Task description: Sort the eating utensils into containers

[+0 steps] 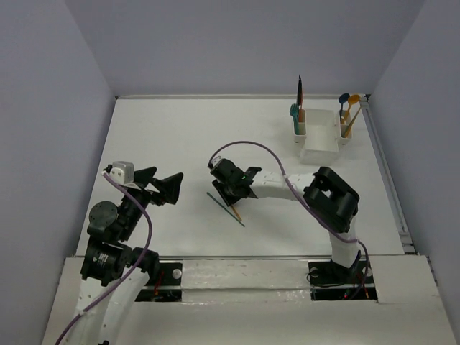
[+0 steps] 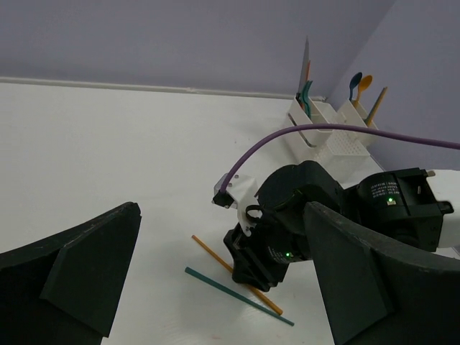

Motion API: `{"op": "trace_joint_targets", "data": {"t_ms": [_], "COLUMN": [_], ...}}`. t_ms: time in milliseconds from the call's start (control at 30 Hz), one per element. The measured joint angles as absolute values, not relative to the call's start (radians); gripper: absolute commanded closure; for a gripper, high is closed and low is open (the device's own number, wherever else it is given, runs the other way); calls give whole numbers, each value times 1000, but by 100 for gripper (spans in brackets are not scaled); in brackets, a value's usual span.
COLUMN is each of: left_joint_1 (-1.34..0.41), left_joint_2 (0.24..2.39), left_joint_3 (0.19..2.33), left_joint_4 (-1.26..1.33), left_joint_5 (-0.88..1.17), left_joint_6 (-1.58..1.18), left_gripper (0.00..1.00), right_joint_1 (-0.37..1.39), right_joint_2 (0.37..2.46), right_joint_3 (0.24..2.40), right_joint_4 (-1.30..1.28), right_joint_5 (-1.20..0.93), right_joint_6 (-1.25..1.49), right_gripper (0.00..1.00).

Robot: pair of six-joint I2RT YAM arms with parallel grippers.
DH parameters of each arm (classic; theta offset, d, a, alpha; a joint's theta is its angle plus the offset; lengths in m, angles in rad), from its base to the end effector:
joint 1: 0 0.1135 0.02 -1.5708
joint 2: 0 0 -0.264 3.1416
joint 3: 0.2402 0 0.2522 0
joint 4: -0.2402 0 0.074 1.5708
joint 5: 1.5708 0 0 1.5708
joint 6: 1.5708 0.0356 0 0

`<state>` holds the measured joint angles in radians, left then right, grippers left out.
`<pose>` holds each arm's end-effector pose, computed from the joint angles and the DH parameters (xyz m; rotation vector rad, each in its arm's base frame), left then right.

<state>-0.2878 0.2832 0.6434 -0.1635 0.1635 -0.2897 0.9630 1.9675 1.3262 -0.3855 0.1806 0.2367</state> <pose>0.0766 -0.0287 0.3511 0.1380 1.3954 -0.5939 0.2397 0.3334 0.1652 -0.8573 2.4400 0.2138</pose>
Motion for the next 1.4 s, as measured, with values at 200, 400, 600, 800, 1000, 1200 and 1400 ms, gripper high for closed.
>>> {"op": "trace_joint_targets", "data": {"t_ms": [200,400,600,800,1000,1200,1400], "left_joint_1": [-288,-288,-288,-288,-289,-295,-311], "left_joint_2": [283,283,283,282,280,278,278], "left_joint_3": [643,643,643,643,643,643,643], "left_joint_4": [-163,-164,-164,-163,-164,-164,-164], "left_joint_5": [165,166,169,171,174,176,176], "left_joint_6": [-290,-290,-290,-290,-290,-290,-289], "left_gripper": [1,1,1,1,1,1,1], "right_joint_1": [962,920,793,583,319,157,27], "right_joint_2": [1974,1969,1890,1603,1268,1208,1380], "right_joint_3": [1336,1326,1212,991,869,852,854], "right_joint_4": [-395,-380,-294,-112,156,391,604], "right_joint_5": [201,145,134,173,265,418,508], "right_joint_6": [240,240,239,262,318,298,212], "right_gripper": [90,100,100,100,100,100,100]}}
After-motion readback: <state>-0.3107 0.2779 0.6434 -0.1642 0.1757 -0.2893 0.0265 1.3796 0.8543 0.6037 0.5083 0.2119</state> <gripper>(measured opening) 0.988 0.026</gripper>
